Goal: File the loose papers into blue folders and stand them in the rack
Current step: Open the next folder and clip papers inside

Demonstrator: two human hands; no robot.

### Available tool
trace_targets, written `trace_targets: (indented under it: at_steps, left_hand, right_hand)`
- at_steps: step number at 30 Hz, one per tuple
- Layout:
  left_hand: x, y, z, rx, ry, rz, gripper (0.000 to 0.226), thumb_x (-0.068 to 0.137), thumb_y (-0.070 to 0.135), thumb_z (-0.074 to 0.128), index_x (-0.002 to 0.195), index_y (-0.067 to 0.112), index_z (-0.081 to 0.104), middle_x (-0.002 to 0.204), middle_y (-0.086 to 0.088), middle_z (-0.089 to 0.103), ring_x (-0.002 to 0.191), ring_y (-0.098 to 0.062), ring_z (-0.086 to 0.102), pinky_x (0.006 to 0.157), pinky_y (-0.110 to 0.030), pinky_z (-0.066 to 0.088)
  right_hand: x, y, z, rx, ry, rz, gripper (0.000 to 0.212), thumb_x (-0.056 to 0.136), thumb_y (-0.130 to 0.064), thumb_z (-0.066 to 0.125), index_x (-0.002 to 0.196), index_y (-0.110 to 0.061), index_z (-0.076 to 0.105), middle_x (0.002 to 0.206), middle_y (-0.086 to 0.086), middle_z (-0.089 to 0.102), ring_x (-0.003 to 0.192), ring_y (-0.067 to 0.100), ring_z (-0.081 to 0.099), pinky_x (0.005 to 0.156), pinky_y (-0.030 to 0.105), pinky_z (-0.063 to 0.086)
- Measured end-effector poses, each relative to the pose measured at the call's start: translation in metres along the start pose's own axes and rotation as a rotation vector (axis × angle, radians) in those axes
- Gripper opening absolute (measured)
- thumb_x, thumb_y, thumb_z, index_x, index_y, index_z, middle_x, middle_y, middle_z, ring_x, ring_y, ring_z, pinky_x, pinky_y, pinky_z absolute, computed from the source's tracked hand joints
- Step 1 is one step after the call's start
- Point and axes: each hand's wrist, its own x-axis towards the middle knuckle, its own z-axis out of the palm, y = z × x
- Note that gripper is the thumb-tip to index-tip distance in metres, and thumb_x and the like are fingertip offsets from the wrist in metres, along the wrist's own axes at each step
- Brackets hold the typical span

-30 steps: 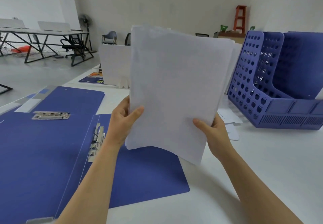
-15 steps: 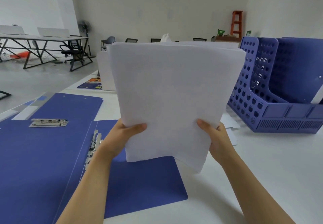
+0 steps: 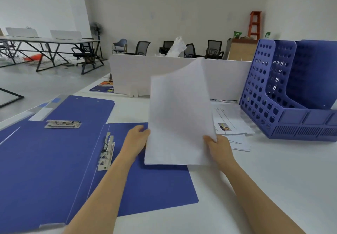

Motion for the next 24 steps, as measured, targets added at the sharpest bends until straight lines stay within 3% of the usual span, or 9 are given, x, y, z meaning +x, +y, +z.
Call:
trace_targets:
  at_steps: [2,5,9,12,14,16,21,24]
  left_hand:
    - [-0.009,0.003,-0.019,0.219,0.076,0.051,0.045,0.093,0.026,0.048,0.134,0.011,0.044,0.133,-0.008,0.052,0.118,-0.029,0.053,0.091,-0.036,0.043]
    - [-0.017,0.001,-0.065,0.485,0.191,0.135,0.039,0.094,0.026,0.046,0.131,0.012,0.05,0.136,-0.007,0.05,0.118,-0.029,0.051,0.095,-0.037,0.041]
    - [-0.022,-0.029,-0.12,0.751,0.29,0.088,0.038,0.095,0.021,0.046,0.129,0.005,0.05,0.137,-0.013,0.05,0.129,-0.032,0.041,0.103,-0.045,0.036]
    - [-0.026,-0.055,-0.131,0.852,0.289,0.082,0.039,0.095,0.019,0.045,0.131,0.005,0.048,0.141,-0.013,0.046,0.134,-0.03,0.035,0.106,-0.046,0.032]
    - [-0.025,-0.064,-0.132,0.87,0.259,0.078,0.04,0.095,0.02,0.044,0.134,0.008,0.046,0.145,-0.011,0.04,0.138,-0.028,0.029,0.109,-0.045,0.027]
    - [-0.022,-0.067,-0.132,0.86,0.251,0.075,0.04,0.095,0.021,0.043,0.134,0.01,0.047,0.147,-0.01,0.037,0.139,-0.026,0.026,0.11,-0.044,0.025]
    - [-0.018,-0.069,-0.134,0.912,0.215,0.055,0.037,0.096,0.025,0.042,0.131,0.015,0.05,0.146,-0.007,0.038,0.138,-0.025,0.026,0.11,-0.04,0.024]
    - [-0.018,-0.07,-0.135,0.91,0.212,0.05,0.038,0.096,0.026,0.042,0.131,0.015,0.049,0.147,-0.007,0.037,0.138,-0.025,0.026,0.111,-0.04,0.023]
  right_hand:
    - [0.003,0.004,-0.003,-0.129,-0.006,0.036,0.026,0.094,-0.014,0.049,0.112,0.003,0.058,0.101,0.011,0.059,0.099,0.031,0.057,0.079,0.027,0.038]
    - [0.005,0.008,-0.005,-0.22,-0.021,0.091,0.03,0.093,-0.013,0.051,0.113,0.008,0.057,0.112,0.02,0.062,0.091,0.026,0.054,0.076,0.027,0.037]
    - [-0.001,-0.001,0.004,-0.121,0.0,0.092,0.031,0.09,-0.01,0.055,0.115,0.01,0.056,0.108,0.018,0.062,0.096,0.03,0.057,0.079,0.029,0.039]
    - [-0.015,-0.011,0.017,0.01,-0.074,0.138,0.027,0.089,-0.01,0.057,0.112,0.005,0.058,0.095,0.009,0.06,0.085,0.025,0.056,0.077,0.031,0.043]
    - [-0.026,-0.015,0.028,0.025,-0.159,0.182,0.014,0.09,-0.01,0.057,0.102,-0.002,0.059,0.083,0.006,0.061,0.072,0.021,0.056,0.063,0.028,0.045]
    - [-0.035,-0.016,0.037,0.02,-0.198,0.204,0.013,0.09,-0.011,0.057,0.1,-0.004,0.059,0.082,0.006,0.061,0.07,0.019,0.055,0.059,0.024,0.044]
    - [-0.039,-0.016,0.052,0.022,-0.18,0.227,0.021,0.089,-0.012,0.058,0.109,-0.003,0.057,0.095,0.01,0.061,0.079,0.024,0.057,0.072,0.031,0.046]
    - [-0.041,-0.016,0.06,0.044,-0.175,0.23,0.021,0.09,-0.011,0.057,0.109,-0.003,0.057,0.089,0.006,0.061,0.079,0.023,0.056,0.075,0.033,0.044]
